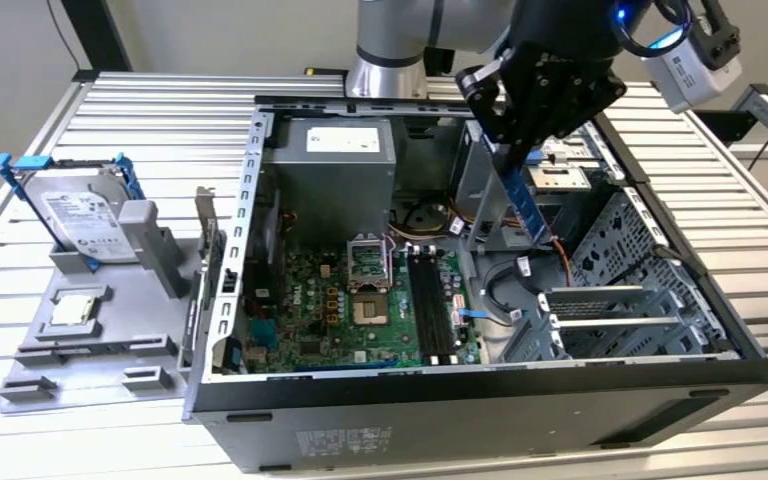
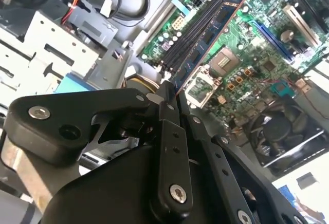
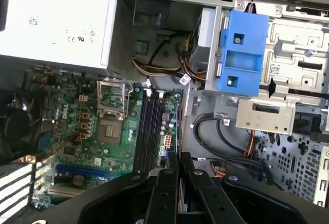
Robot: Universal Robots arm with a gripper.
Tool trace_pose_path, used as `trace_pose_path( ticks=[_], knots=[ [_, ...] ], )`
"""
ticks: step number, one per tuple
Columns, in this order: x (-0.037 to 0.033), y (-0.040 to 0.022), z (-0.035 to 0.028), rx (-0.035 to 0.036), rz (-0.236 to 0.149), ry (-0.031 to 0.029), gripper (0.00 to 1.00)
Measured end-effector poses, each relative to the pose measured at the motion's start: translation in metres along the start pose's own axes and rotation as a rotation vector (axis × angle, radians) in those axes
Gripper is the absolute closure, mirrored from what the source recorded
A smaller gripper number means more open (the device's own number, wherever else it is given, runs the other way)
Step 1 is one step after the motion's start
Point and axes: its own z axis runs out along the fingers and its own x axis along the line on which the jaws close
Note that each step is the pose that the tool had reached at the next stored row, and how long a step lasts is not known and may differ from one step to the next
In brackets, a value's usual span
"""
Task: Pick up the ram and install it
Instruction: 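Insert the ram into the slot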
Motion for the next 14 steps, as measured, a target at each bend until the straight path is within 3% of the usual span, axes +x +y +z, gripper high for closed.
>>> trace_pose_path(
  ticks=[3,14],
  knots=[
    [-0.0009,-0.0005,0.0047,-0.0003,0.025,-0.0016,1.0],
    [-0.0018,-0.0018,0.0233,-0.0001,0.027,-0.0017,1.0]
  ],
)
